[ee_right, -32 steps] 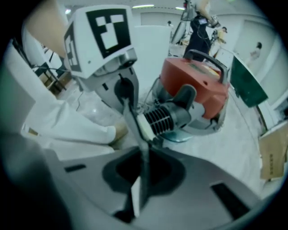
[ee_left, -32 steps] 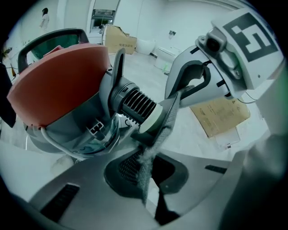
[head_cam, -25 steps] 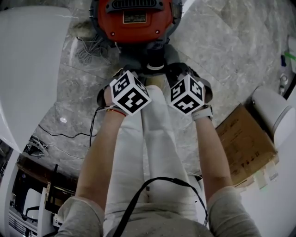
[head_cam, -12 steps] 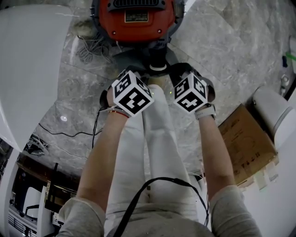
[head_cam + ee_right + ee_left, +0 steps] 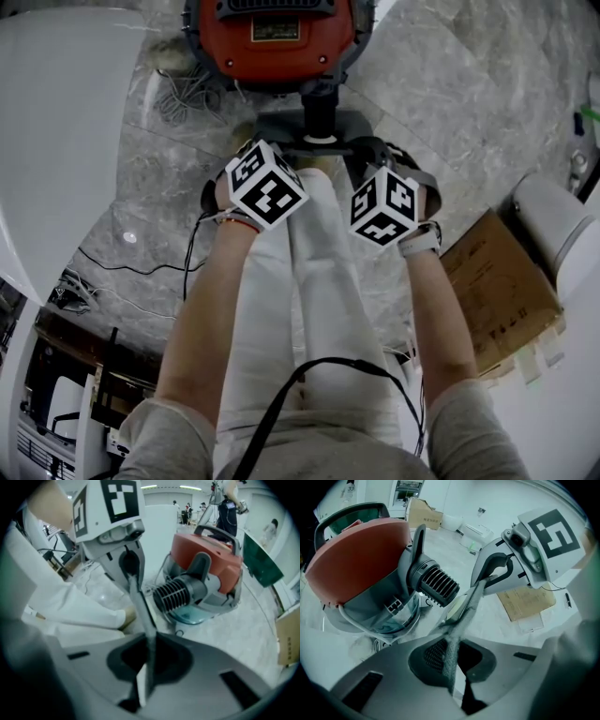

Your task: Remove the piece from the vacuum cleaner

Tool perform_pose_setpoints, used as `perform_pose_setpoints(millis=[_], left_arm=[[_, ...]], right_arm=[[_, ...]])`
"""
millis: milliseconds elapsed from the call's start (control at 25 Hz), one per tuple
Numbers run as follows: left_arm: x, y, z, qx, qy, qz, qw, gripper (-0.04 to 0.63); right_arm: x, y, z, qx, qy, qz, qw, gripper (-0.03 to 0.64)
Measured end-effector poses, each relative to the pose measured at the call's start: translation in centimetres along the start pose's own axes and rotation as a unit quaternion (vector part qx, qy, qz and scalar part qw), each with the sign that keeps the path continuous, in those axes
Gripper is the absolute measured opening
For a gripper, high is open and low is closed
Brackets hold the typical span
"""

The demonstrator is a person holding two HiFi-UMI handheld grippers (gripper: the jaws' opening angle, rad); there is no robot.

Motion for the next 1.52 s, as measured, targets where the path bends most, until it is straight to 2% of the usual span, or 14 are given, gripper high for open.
perform_pose_setpoints(millis=[400, 600, 1080, 1280, 1520], left_arm=[[-4.4, 0.9, -2.5, -0.037, 0.052, -0.044, 0.997, 0.034], [-9.5, -0.2, -3.7, -0.026, 0.048, -0.058, 0.9968, 0.034], [-21.2, -3.6, -6.6, -0.016, 0.056, -0.115, 0.9917, 0.034], [-25.7, -4.0, -7.9, -0.008, 0.06, -0.131, 0.9896, 0.034], [-31.3, -5.2, -9.5, 0.009, 0.039, -0.157, 0.9868, 0.034]], right_arm=[[-3.9, -0.8, 2.0, 0.01, -0.041, -0.025, 0.999, 0.026], [-8.7, -1.8, 2.8, 0.054, -0.071, -0.052, 0.995, 0.026], [-20.5, -4.0, 5.1, 0.085, -0.051, -0.132, 0.986, 0.026], [-24.8, -5.6, 5.9, 0.074, -0.042, -0.163, 0.983, 0.026], [-30.1, -7.3, 6.5, 0.057, -0.034, -0.196, 0.978, 0.026]])
Point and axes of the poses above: the fingertips, and each gripper's own axes: x forward along the fingers, z to its left, y out of its underside, the point moved 8 cm from there along -x, backward along the fingers, and after that the axes turned 13 degrees about x, right-handed, at the moved point
